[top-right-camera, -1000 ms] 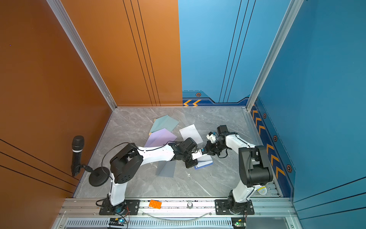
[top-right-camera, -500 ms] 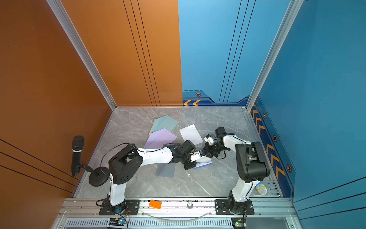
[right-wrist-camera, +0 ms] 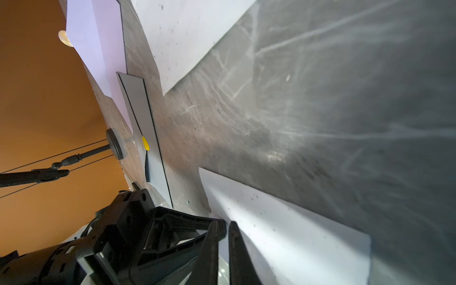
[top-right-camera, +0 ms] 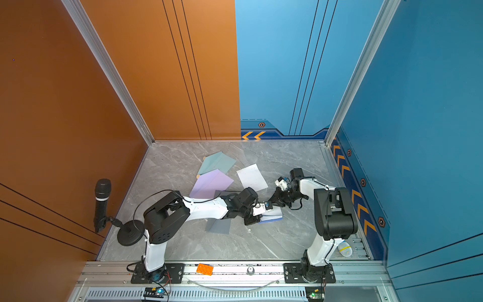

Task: Fold the letter paper in half and place it into the envelope
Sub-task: Fold the letter paper at the center of the board.

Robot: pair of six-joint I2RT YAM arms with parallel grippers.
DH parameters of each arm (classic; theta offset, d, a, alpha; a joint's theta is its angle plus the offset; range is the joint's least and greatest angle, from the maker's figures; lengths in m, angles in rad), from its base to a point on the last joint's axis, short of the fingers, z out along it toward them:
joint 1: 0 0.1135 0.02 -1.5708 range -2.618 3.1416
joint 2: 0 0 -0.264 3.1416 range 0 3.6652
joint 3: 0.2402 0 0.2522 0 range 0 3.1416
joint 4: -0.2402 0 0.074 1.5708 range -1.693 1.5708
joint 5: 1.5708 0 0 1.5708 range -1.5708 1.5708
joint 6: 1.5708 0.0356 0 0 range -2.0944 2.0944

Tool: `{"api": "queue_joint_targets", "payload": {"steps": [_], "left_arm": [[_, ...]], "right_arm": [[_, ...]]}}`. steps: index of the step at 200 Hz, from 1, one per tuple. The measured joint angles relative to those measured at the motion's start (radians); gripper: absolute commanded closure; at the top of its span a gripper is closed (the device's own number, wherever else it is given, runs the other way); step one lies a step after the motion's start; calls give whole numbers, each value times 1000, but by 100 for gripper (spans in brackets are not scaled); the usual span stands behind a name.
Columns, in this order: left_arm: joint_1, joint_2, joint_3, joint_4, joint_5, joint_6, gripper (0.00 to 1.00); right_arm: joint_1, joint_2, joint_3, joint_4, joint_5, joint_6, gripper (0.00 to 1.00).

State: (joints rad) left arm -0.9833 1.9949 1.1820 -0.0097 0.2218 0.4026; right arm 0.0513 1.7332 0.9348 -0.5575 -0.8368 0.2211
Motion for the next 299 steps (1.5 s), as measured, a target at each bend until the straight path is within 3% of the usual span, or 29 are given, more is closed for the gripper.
{"api": "queue_joint_targets", "payload": {"steps": [159,225,299], "left_arm": [[-14,0,0,4,-33,68,100],[-18,0,-11,33,-50,31,100],[-19,0,-24,66,-55,-8,100]], "right_arm": [[184,151,76,43,21,45,87],[122,131,49,53,23,45,88],[52,63,11,33,117,26,88]]}}
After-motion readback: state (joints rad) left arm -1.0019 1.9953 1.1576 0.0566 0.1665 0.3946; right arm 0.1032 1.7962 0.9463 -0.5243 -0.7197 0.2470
